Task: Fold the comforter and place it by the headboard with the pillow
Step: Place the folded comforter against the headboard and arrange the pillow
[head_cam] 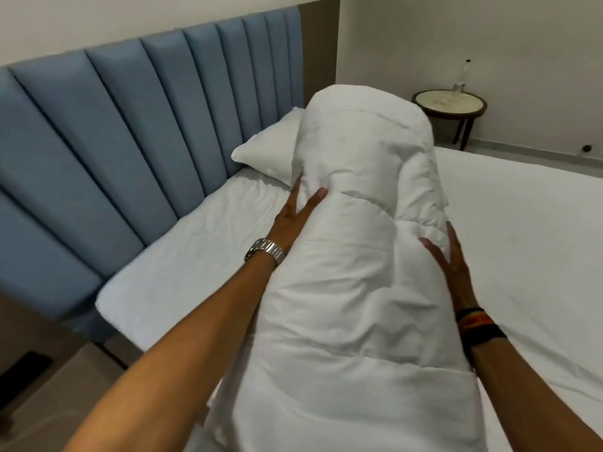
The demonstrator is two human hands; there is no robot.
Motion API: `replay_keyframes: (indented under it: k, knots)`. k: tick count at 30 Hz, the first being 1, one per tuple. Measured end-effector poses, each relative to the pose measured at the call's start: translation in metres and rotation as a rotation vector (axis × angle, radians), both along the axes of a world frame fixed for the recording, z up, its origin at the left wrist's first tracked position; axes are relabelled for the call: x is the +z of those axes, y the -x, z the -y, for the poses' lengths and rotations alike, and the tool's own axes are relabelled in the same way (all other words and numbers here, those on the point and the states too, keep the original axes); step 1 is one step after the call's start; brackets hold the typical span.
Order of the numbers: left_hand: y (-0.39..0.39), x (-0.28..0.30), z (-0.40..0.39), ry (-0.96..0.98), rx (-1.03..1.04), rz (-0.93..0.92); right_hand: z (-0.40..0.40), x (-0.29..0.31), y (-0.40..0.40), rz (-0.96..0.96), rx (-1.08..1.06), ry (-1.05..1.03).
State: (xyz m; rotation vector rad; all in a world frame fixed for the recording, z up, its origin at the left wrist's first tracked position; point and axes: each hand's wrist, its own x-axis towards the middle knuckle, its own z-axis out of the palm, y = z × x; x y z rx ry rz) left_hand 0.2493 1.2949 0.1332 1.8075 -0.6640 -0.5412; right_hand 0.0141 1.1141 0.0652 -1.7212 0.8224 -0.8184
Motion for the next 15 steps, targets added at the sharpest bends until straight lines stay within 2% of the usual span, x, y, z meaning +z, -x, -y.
replay_keyframes:
  k: [4, 9, 15]
  knots:
    - [-0.123, 0.004, -0.038, 0.015, -0.018, 0.039, -0.038, -0.007, -0.124, 0.037, 0.028, -0.114]
    - [-0.281, 0.011, -0.080, -0.125, -0.020, 0.089, -0.094, -0.008, -0.273, 0.106, 0.019, -0.212]
    - [-0.485, -0.014, -0.099, -0.254, -0.125, 0.096, -0.159, -0.052, -0.455, 0.174, -0.075, -0.404]
